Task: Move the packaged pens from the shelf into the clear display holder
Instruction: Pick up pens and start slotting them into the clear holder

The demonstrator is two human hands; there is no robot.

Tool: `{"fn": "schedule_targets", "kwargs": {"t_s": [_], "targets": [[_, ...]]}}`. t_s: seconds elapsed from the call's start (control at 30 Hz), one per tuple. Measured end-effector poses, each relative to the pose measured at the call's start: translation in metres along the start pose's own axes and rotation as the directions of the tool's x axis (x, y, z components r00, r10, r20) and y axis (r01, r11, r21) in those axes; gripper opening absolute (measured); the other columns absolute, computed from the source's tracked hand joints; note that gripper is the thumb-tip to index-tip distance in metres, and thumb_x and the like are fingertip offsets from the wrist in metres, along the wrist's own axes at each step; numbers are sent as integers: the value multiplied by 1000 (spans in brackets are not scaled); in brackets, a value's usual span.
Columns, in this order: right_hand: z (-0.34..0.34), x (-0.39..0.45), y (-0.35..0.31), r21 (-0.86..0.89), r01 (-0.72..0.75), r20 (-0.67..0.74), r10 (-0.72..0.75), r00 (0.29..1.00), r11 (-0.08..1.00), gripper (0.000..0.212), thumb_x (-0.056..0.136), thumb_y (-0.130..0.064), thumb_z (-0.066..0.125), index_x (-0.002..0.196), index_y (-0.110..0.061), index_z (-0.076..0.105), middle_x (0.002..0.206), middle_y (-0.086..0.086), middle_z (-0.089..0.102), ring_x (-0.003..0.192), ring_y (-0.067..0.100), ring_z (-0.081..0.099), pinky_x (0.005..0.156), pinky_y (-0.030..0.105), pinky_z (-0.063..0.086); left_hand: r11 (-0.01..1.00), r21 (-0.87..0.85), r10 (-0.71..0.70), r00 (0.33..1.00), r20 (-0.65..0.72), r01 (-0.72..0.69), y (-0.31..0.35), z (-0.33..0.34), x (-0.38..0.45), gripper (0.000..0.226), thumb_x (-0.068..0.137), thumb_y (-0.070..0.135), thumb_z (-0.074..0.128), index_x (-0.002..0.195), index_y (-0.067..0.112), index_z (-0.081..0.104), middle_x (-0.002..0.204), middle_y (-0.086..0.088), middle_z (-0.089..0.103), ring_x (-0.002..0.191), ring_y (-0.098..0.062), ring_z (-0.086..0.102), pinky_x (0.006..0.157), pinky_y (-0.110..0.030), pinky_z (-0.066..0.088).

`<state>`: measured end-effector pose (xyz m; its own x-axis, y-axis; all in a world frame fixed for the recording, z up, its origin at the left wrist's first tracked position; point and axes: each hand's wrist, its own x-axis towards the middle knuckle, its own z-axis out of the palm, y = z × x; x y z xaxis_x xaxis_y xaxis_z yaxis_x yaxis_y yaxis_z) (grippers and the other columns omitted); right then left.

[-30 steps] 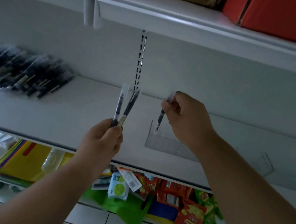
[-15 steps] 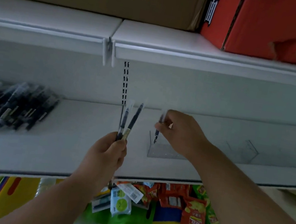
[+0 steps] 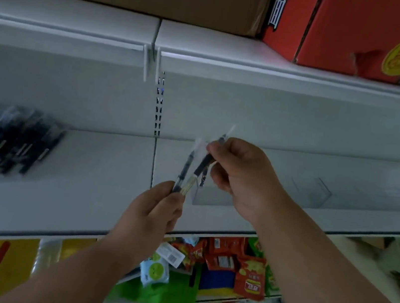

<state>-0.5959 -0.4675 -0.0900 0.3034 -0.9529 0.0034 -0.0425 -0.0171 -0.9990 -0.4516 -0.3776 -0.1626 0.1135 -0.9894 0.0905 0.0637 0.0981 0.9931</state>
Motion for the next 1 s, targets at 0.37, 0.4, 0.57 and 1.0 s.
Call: {"fn": "schedule_targets", "kwargs": {"t_s": [0.37, 0.4, 0.57, 1.0], "targets": [[-37, 33, 13, -594, 194, -77, -296, 952, 781, 11, 93, -29, 62, 87, -20, 65, 75, -8, 66, 71, 9, 65, 66, 25, 51, 990, -115, -110, 960, -257, 83, -4, 15, 6, 33, 100, 1, 37, 69, 12, 35, 56, 5, 32, 50, -9, 25, 44, -20, 23], [-37, 36, 14, -623, 216, -47, -312, 949, 752, 11, 93, -29, 63, 85, -21, 63, 74, -9, 64, 70, 9, 64, 64, 24, 50, 989, -126, -112, 959, -261, 81, -5, 18, 5, 33, 100, 1, 37, 69, 12, 35, 56, 5, 32, 50, -9, 25, 44, -20, 23], [-38, 45, 24, -721, 297, 114, -315, 942, 627, 26, 91, -32, 66, 69, -29, 51, 64, -15, 52, 59, -3, 49, 53, 13, 33, 990, -123, -105, 945, -308, 70, -8, 27, 3, 32, 100, 2, 39, 69, 11, 37, 58, 3, 32, 52, -11, 26, 45, -21, 25], [-38, 29, 25, -623, 275, 2, -350, 937, 733, 25, 83, -40, 72, 85, -22, 56, 71, -7, 59, 64, 5, 54, 54, 12, 41, 999, 25, -35, 955, -295, 44, -15, 25, 6, 39, 99, 13, 45, 61, 22, 44, 59, 2, 36, 54, -14, 28, 50, -28, 26]]}}
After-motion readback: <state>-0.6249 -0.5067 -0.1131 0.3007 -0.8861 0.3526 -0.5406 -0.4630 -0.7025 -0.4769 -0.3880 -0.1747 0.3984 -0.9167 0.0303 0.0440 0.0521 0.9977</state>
